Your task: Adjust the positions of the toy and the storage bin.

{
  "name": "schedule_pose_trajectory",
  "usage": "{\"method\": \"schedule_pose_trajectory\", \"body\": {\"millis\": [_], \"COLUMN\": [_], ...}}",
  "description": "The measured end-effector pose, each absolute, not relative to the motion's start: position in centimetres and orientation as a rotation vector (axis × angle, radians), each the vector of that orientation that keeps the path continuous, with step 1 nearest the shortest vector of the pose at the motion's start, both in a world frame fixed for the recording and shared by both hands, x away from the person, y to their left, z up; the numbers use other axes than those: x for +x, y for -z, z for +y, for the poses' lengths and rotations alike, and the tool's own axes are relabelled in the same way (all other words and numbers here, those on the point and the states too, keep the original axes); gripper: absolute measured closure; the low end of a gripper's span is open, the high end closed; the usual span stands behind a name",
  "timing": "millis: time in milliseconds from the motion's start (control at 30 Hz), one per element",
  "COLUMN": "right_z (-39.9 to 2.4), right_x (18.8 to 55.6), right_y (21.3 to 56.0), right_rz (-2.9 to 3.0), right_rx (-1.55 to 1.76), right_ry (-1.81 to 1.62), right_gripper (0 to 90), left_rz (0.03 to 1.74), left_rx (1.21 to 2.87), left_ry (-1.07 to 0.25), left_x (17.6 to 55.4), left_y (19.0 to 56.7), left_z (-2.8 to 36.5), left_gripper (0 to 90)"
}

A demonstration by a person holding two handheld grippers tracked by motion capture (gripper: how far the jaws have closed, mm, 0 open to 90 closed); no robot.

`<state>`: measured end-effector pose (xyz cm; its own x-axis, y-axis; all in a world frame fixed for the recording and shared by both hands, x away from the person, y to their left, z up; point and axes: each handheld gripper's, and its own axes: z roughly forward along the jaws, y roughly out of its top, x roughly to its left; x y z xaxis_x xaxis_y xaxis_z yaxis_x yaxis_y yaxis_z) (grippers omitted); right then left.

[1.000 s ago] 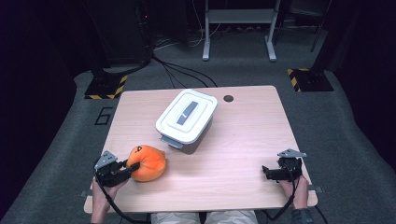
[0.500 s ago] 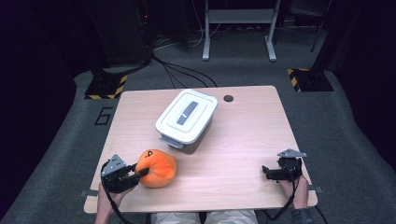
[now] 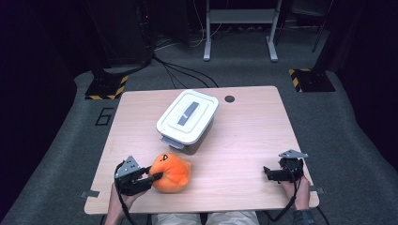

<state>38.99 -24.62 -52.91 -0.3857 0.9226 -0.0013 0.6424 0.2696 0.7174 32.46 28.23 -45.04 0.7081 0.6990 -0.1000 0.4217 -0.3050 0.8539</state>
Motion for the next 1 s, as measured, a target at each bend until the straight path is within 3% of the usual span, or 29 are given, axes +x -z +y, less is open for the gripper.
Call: {"method": "schedule_pose_trajectory", "body": {"millis": [1000], "right_z": [-24.6], "right_x": [39.0], "right_y": [52.9], "right_rz": [2.124], "right_rx": [1.414], "right_ry": [-0.898], "right_gripper": [0.1], "left_rz": [0.595], "left_rx": [2.029], "left_ry": [-0.239], "left_x": [35.0], "left_y": [44.5], "left_z": [17.5], "left_gripper": [60.9]}}
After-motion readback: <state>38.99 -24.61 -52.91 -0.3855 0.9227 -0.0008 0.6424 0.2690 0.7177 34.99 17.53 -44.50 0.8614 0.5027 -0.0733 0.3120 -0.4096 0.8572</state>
